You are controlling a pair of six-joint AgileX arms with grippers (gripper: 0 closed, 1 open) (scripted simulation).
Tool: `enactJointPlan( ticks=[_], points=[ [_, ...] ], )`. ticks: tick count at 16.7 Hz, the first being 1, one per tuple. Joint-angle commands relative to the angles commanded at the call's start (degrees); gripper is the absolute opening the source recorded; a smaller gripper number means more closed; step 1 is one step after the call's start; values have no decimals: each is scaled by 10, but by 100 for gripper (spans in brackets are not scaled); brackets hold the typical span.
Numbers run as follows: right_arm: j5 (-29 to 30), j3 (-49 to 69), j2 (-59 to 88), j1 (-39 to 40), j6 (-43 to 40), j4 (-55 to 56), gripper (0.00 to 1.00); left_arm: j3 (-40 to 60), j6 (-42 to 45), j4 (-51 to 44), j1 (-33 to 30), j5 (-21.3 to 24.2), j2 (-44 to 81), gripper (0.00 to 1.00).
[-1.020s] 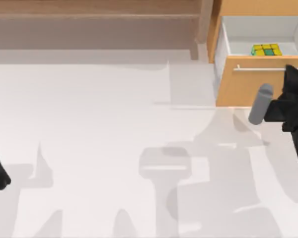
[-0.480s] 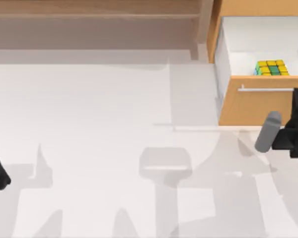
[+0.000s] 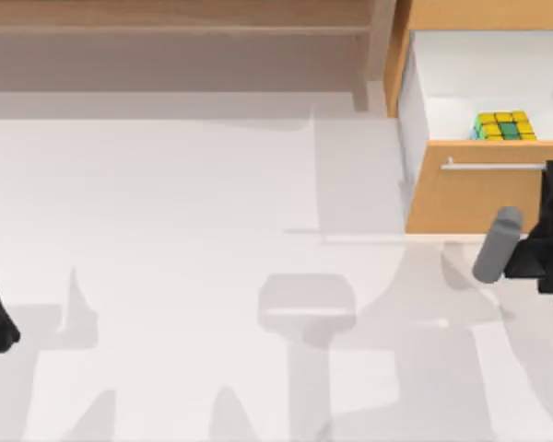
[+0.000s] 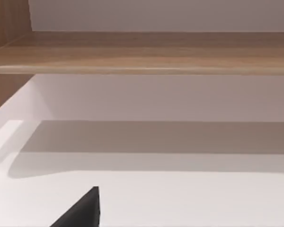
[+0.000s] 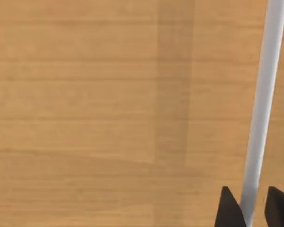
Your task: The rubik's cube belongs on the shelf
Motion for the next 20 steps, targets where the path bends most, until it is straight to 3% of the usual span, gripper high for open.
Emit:
enactJointPlan(
  ticks=[7, 20],
  points=[
    [0, 0, 0, 0, 0, 0, 98, 0, 0, 0, 0, 0, 0, 100],
    [12, -26, -3, 11, 0, 24, 100, 0, 0, 0, 0, 0, 0, 100]
  ],
)
